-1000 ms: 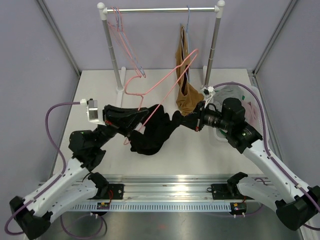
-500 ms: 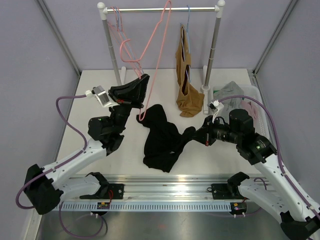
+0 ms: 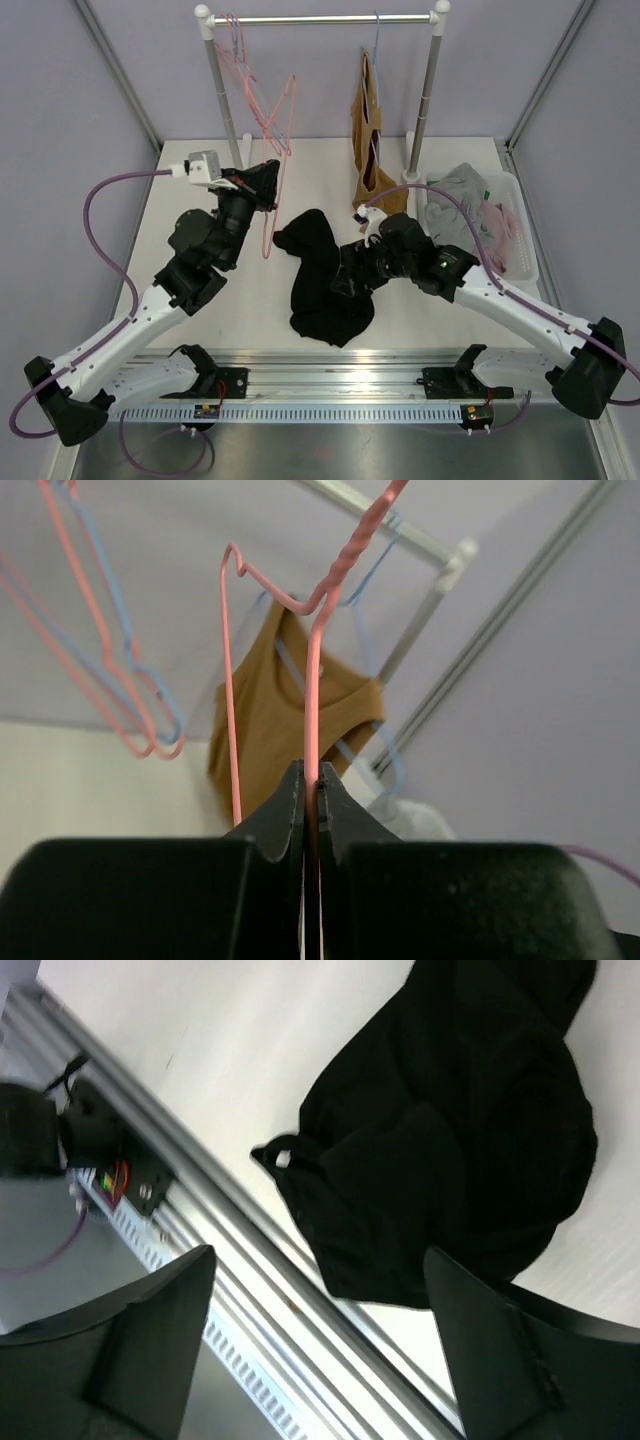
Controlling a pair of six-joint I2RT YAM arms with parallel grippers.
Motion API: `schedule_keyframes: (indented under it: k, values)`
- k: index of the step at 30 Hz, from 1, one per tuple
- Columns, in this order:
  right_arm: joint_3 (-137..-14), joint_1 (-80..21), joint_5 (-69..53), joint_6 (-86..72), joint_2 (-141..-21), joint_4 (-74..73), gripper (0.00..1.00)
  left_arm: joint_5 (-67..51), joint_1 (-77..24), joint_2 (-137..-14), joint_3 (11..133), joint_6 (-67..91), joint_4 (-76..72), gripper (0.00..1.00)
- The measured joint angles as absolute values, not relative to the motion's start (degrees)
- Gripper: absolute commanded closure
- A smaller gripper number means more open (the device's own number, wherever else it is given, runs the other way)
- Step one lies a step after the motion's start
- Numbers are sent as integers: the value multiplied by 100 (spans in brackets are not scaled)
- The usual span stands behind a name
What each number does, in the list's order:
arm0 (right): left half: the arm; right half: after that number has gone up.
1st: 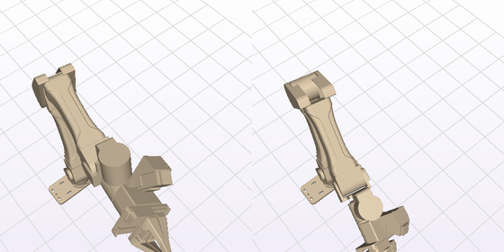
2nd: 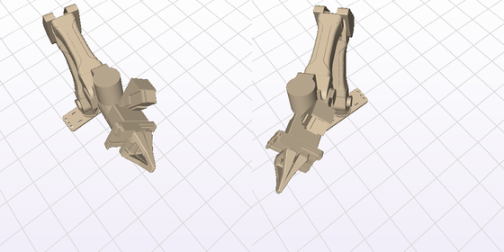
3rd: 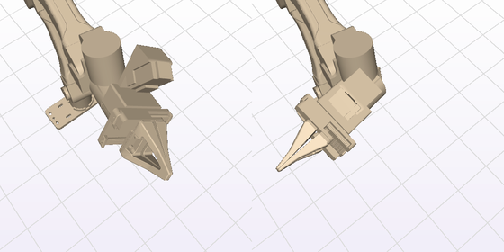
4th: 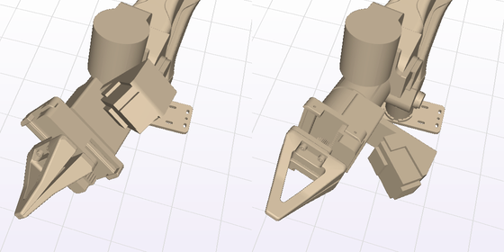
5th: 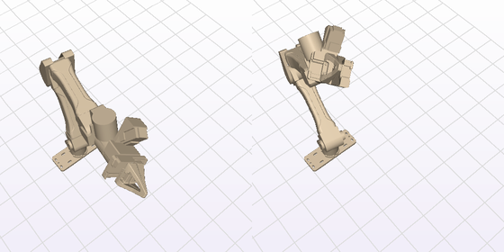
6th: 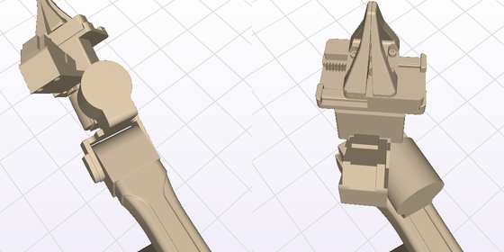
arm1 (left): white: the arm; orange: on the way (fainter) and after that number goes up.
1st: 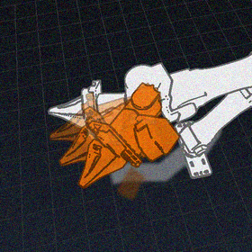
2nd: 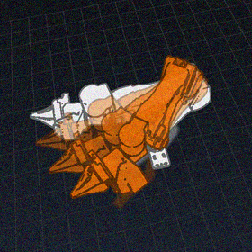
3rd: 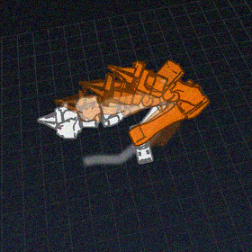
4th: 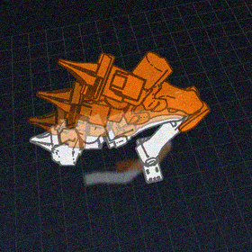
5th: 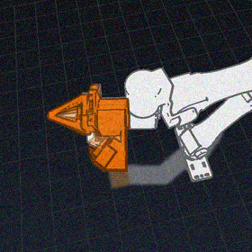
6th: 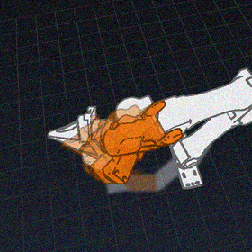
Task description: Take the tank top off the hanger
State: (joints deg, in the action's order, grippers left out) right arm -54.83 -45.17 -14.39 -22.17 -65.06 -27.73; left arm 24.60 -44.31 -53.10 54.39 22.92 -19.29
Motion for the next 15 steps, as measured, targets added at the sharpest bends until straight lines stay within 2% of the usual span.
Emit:
schedule_keyframes:
  k: [3,10,15]
  values:
    - [-5518,-4654,-904,-2287,-6694,-2674,1,2768,-4434,-5881,6163,2327,-792,100]
    - [-5594,-4650,-349,-2377,-6600,-2565,1,3273,-4434,-7100,7883,2408,687,100]
    - [-5594,-4650,-233,-2388,-6595,-2528,1,3959,-4333,-8390,9972,2626,1813,100]
